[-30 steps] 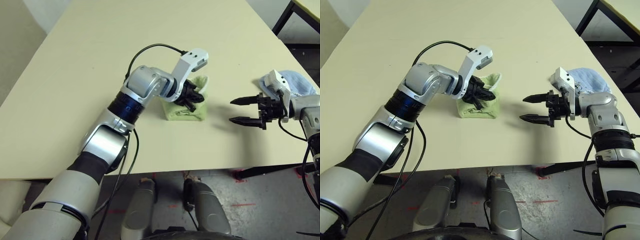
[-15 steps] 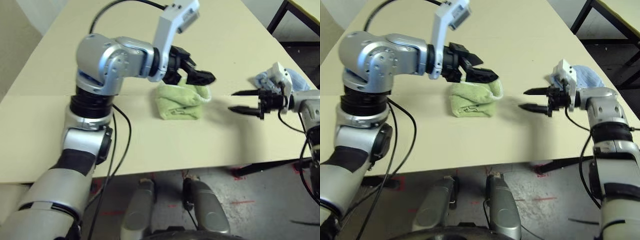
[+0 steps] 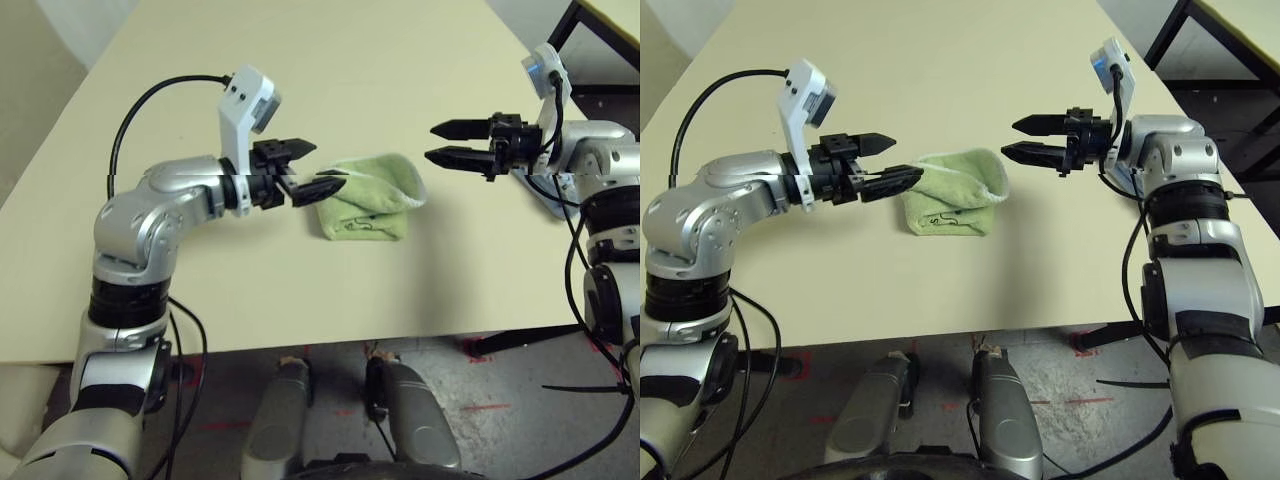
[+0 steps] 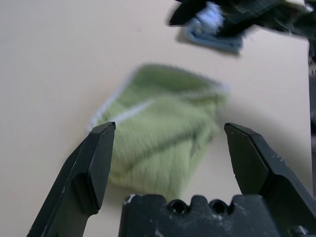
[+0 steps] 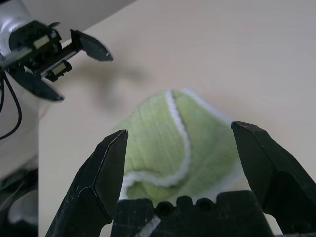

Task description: Fold the towel and set it aside.

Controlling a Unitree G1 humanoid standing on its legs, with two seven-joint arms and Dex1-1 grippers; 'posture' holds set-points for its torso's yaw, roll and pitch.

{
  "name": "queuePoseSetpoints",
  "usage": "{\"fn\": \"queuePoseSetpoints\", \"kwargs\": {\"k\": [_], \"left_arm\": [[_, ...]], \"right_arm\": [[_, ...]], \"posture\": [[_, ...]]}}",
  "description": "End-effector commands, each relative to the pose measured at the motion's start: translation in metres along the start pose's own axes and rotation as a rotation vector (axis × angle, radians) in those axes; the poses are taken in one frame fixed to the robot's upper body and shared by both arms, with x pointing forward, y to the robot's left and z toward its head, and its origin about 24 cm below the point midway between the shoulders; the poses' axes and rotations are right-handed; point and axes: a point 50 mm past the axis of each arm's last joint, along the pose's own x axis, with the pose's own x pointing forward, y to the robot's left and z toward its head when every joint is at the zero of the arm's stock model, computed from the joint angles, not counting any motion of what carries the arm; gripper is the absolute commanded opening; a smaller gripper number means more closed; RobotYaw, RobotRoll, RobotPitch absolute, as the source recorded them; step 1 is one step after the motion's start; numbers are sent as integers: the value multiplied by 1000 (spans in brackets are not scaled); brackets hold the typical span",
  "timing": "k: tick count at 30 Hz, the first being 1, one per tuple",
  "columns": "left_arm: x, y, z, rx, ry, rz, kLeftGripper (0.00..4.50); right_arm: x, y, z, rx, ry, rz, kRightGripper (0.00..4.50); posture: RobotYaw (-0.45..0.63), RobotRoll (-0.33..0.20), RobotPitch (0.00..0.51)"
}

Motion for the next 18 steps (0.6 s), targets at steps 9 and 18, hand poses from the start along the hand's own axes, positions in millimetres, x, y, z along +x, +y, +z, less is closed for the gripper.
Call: {"fn": "queuePoseSetpoints", "kwargs": {"k": [9,18], "left_arm": [[-8,-8,-7,67,-50,-16,4479],[1,-17,-7,85,-55,-39,4479]], "right_arm": [[45,-3,-6,18,189,32,4500],[48,-3,-22,114,287,28,4500]], "posture": [[212,0,131],[235,0,134]]}}
